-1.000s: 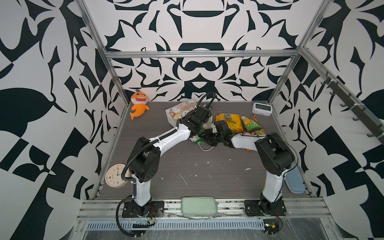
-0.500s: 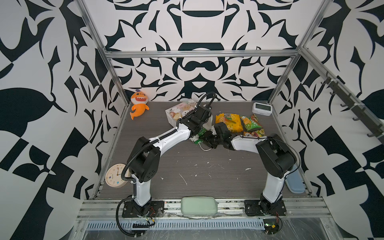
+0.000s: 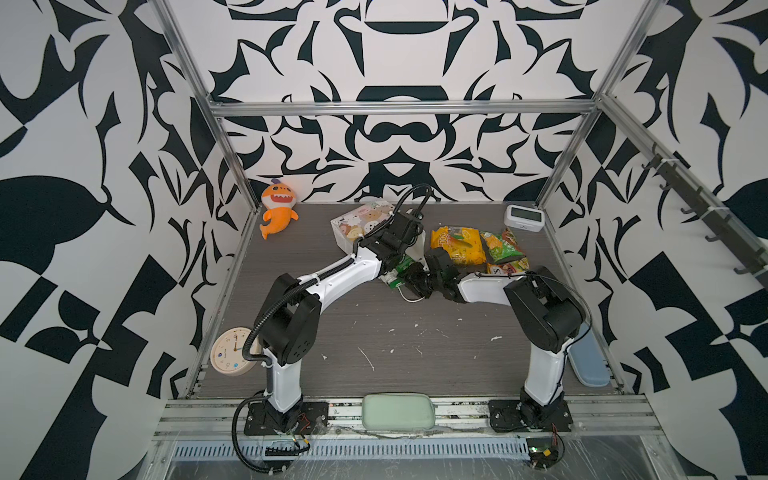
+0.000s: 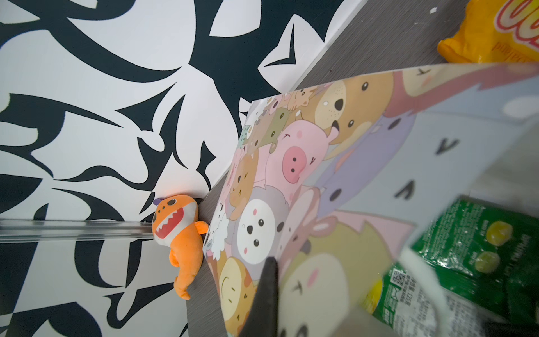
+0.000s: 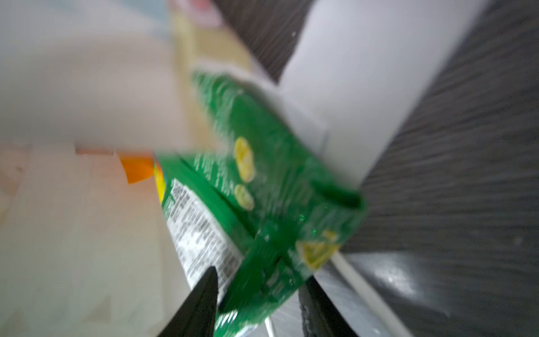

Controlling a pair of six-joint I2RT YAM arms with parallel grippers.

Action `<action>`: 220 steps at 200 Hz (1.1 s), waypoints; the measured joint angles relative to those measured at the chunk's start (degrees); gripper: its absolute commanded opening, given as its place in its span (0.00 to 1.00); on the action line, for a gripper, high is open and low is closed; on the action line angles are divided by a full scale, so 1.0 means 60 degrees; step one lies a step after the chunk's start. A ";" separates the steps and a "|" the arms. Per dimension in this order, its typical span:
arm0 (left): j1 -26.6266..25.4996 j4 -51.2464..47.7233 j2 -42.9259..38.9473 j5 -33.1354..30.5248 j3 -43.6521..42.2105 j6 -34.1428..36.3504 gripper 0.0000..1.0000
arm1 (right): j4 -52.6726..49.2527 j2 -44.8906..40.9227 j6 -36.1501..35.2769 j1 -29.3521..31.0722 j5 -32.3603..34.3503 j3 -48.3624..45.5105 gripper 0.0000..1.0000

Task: Take the snacks out of the paper bag
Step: 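Reach the right gripper into the bag mouth and grasp the green Spring Tea pack, then pull the green pack up out of the bag with the right gripper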

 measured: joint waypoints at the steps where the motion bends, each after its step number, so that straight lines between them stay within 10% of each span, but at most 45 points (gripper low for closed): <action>1: 0.0000 0.0000 0.0000 0.0000 0.0000 0.0000 0.05 | 0.0004 0.0004 0.0007 0.0000 0.0015 0.0004 0.44; 220: 0.0044 0.0015 0.0004 -0.0153 -0.0004 -0.0029 0.05 | -0.0535 -0.0350 -0.0219 0.0073 0.0790 0.0306 0.00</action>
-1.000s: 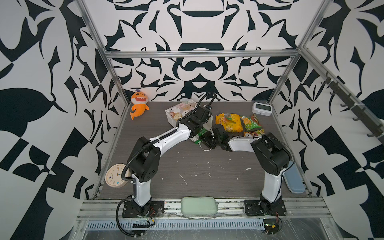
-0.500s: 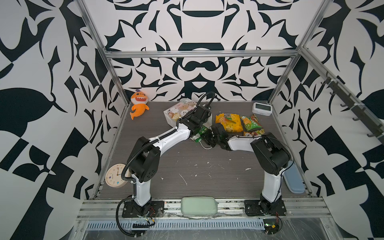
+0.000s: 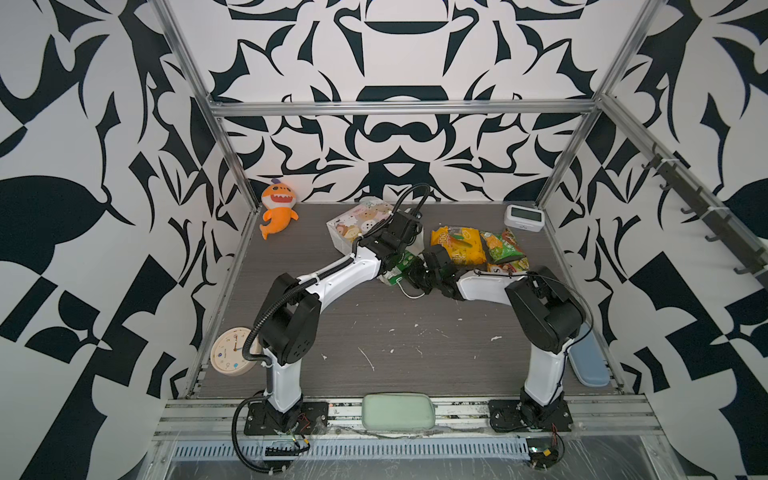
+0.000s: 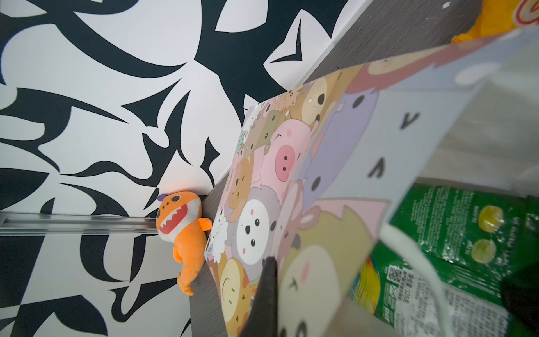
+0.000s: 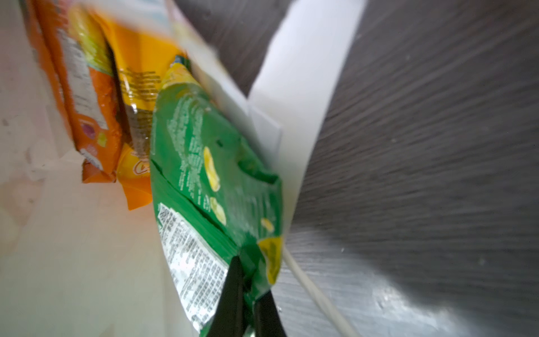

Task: Take the snacks out of the paper bag
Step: 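Pull the green pack up out of the bag with the right gripper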

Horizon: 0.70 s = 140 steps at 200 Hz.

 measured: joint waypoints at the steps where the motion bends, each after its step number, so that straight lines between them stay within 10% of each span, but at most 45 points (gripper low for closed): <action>1: 0.0000 0.0000 0.0000 -0.0004 0.0000 0.0000 0.05 | -0.0004 -0.0011 -0.0007 0.0000 0.0000 0.0000 0.00; 83: -0.0015 0.0036 0.0000 -0.0011 0.0000 -0.0007 0.05 | -0.0535 -0.0386 -0.0630 -0.0004 -0.0510 0.0382 0.02; 140: -0.0025 0.0040 0.0000 -0.0011 0.0000 -0.0004 0.05 | -0.0943 -0.0200 -0.0831 -0.0004 -0.0914 0.0882 0.24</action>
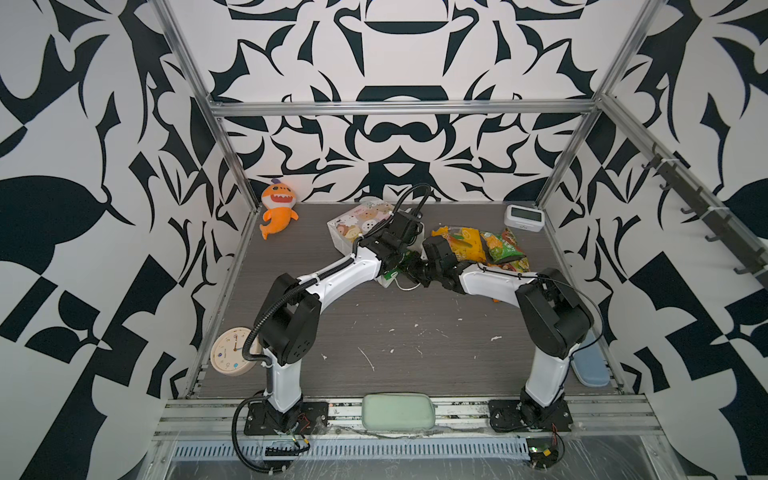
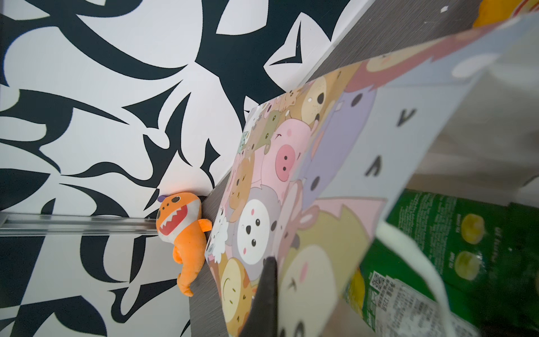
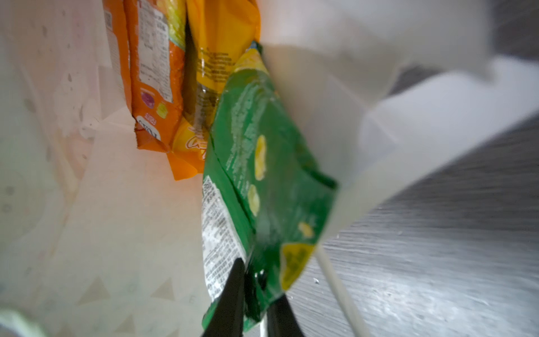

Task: Take the snacks out of the paper bag
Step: 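Pull the green pack up out of the bag with the right gripper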

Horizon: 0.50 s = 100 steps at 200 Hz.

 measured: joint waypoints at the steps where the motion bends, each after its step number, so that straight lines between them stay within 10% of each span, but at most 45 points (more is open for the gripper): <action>1: 0.0000 0.0000 0.0000 0.0000 0.0000 0.0000 0.05 | -0.0007 0.0004 -0.0018 0.0000 -0.0004 0.0011 0.24; 100: -0.0004 -0.0004 0.0000 -0.0004 0.0000 0.0004 0.05 | -0.0925 0.0022 -0.0204 0.0000 -0.0273 0.0437 0.25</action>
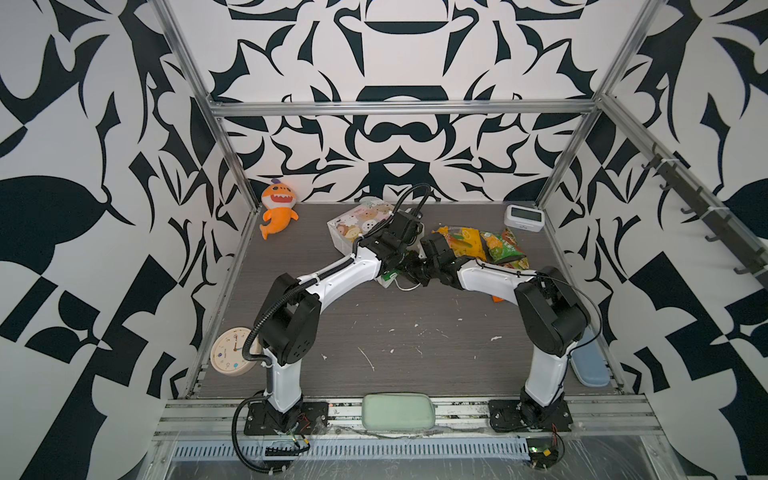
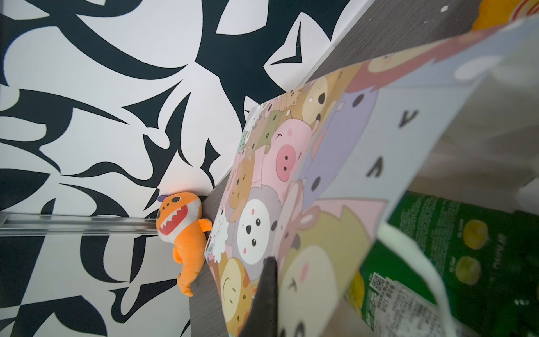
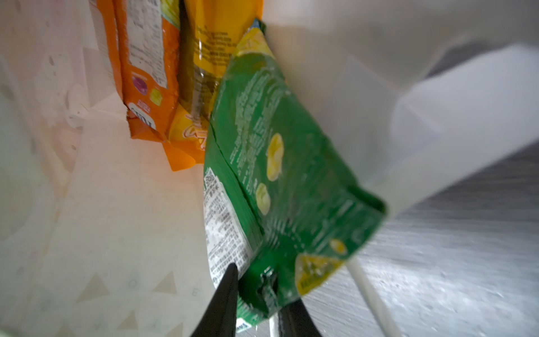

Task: Take the snacks out of the paper bag
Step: 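Pull the green pack up out of the bag with the right gripper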

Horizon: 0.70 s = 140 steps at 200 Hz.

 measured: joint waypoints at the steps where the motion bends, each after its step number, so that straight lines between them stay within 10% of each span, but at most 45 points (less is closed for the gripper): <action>1: 0.0000 0.0000 0.0000 0.0000 0.0000 -0.0004 0.05 | -0.0007 -0.0007 -0.0011 0.0000 0.0000 0.0000 0.24; 140: -0.0025 -0.0011 0.0000 0.0022 0.0000 -0.0004 0.05 | -0.0251 0.0299 -0.0459 0.0004 0.0095 0.0004 0.25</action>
